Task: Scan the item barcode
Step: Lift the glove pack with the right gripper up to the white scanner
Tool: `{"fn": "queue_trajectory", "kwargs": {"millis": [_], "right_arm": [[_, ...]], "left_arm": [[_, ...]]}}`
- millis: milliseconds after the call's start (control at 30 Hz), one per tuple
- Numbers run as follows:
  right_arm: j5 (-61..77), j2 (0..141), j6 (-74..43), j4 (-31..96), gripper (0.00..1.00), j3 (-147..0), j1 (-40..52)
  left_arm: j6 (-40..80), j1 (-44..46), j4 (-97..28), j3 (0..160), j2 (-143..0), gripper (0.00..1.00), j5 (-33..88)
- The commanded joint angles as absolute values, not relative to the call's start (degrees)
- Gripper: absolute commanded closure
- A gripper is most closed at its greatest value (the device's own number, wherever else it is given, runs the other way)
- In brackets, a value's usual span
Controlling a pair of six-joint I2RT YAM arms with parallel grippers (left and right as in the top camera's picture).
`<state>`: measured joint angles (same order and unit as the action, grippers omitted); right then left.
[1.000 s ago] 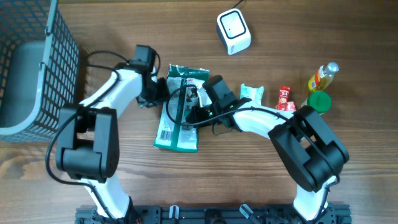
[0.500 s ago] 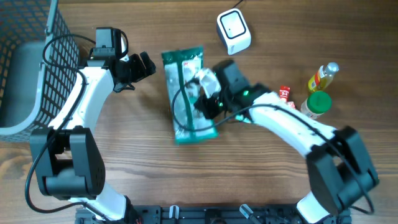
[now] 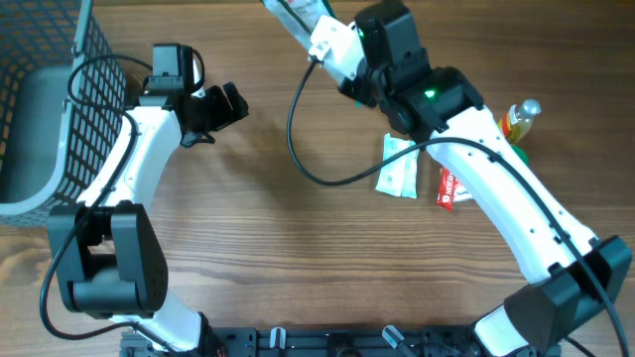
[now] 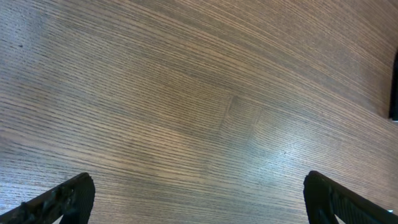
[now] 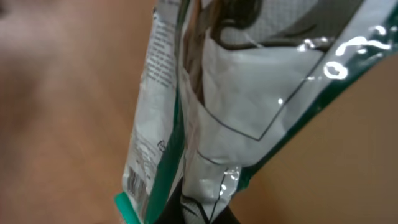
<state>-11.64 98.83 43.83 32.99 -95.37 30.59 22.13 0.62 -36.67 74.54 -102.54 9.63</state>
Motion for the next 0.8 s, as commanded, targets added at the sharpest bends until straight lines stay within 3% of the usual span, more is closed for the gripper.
{"fn": "queue_trajectory", "kwargs": {"millis": [0,167,333,767], "right_arm": [[-23.24,103.26,56.97,25.43,0.96,-95.98,30.68],[-33.28,111.74,67.46,7.77,0.96,-95.98,30.65],[-36.42,119.42,68.2,-6.57,0.96,-95.98,29.8],[-30.37,124.33,49.41,-1.56,0.96,-95.98,29.47]], "left_arm": [[21.85,0.62,-36.67,75.0,-102.35,0.0,9.3],[21.85,0.62,-36.67,75.0,-102.35,0.0,9.3],[21.85,0.62,-36.67,75.0,-102.35,0.0,9.3],[21.85,0.62,-36.67,75.0,-102.35,0.0,9.3]]}}
